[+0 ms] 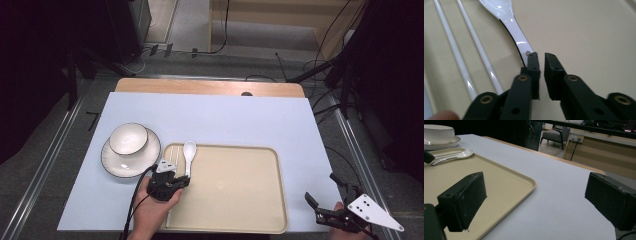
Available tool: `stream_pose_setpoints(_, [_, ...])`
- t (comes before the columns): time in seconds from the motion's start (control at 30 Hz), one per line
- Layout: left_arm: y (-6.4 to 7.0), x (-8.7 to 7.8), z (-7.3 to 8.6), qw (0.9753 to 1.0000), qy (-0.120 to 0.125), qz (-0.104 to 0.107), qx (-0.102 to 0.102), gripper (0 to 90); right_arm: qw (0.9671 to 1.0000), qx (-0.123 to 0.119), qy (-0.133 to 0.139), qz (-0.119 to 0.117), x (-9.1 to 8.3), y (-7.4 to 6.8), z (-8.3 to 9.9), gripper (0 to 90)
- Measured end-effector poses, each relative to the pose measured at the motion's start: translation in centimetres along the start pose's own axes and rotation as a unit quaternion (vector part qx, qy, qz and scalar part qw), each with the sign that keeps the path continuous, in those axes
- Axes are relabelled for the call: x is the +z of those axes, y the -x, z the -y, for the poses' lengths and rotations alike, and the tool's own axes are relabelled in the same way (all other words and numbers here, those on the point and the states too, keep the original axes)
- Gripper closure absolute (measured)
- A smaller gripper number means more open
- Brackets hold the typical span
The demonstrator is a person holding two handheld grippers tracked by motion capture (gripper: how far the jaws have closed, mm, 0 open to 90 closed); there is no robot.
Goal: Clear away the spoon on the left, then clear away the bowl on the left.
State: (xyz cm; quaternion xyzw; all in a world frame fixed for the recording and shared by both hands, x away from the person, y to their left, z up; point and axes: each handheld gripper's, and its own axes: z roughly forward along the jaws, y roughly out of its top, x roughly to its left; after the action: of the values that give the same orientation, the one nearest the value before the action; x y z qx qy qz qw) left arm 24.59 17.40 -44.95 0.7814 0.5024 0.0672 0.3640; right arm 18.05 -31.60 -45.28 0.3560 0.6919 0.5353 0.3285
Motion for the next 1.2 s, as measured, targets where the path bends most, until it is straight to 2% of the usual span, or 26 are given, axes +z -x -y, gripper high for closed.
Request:
stream_pose_setpoints(0.07, [-0.2, -0.4, -0.1, 0.9999, 0.012, 0.005, -0.003, 73.4, 1.0, 0.001, 0.0, 0.0, 0.0, 0.0, 0.0, 3.7])
stream_pose_setpoints(0.13, [-0.6, -1.0, -0.3, 0.9995, 0.028, 0.015, 0.004, 65.9, 1.0, 0.002, 0.0, 0.0, 0.0, 0.0, 0.0, 3.7])
stream_pose_setpoints(0.23, [-1.4, -1.9, -0.5, 0.9968, 0.072, 0.033, 0.008, 55.2, 1.0, 0.001, -0.001, 0.002, 0.0, -0.1, 0.0, 3.7])
stream_pose_setpoints(0.27, [-1.6, -2.0, -0.6, 0.9961, 0.081, 0.034, 0.015, 50.5, 1.0, 0.0, -0.001, 0.001, 0.0, -0.1, 0.0, 3.7])
stream_pose_setpoints(0.3, [-1.9, -2.3, -0.7, 0.9952, 0.089, 0.039, 0.013, 45.4, 1.0, 0.001, -0.001, 0.001, 0.1, -0.1, 0.0, 3.7])
stream_pose_setpoints(0.37, [-2.2, -2.6, -1.0, 0.9944, 0.095, 0.043, 0.019, 33.4, 1.0, -0.001, -0.001, 0.0, 0.1, -0.2, 0.0, 3.7])
stream_pose_setpoints(0.4, [-2.3, -2.9, -1.2, 0.9952, 0.089, 0.035, 0.02, 27.4, 1.0, -0.001, -0.002, 0.0, 0.1, -0.1, 0.0, 3.7])
stream_pose_setpoints(0.47, [-2.5, -3.3, -1.3, 0.9952, 0.089, 0.023, 0.033, 13.5, 1.0, 0.0, -0.002, 0.0, 0.1, -0.1, 0.0, 3.7])
stream_pose_setpoints(0.5, [-2.6, -3.4, -1.3, 0.9949, 0.09, 0.018, 0.042, 12.0, 1.0, 0.0, -0.002, 0.0, 0.1, -0.1, 0.0, 3.7])
stream_pose_setpoints(0.53, [-2.7, -3.5, -1.3, 0.995, 0.085, 0.018, 0.049, 8.2, 1.0, -0.001, -0.002, 0.0, 0.1, -0.1, 0.0, 3.7])
stream_pose_setpoints(0.57, [-3.0, -3.7, -1.3, 0.9948, 0.085, 0.03, 0.046, 2.1, 1.0, -0.001, -0.002, 0.001, 0.1, -0.1, 0.0, 3.7])
stream_pose_setpoints(0.73, [-4.1, -4.9, -1.7, 0.9933, 0.108, 0.025, 0.031, 0.0, 1.0, -0.001, -0.002, 0.002, 0.1, 0.0, 0.0, 3.7])
stream_pose_setpoints(0.87, [-4.9, -5.6, -2.0, 0.993, 0.114, 0.02, 0.026, 0.0, 1.0, -0.001, -0.002, 0.002, 0.1, 0.0, 0.0, 3.7])
stream_pose_setpoints(0.97, [-5.6, -6.1, -2.1, 0.9926, 0.119, 0.007, 0.021, 0.0, 1.0, -0.001, -0.002, 0.002, 0.1, 0.0, 0.0, 3.7])
stream_pose_setpoints(1.2, [-7.5, -7.6, -2.7, 0.9915, 0.13, -0.001, 0.009, 0.0, 1.0, -0.001, -0.003, 0.002, 0.1, 0.1, 0.0, 3.7])
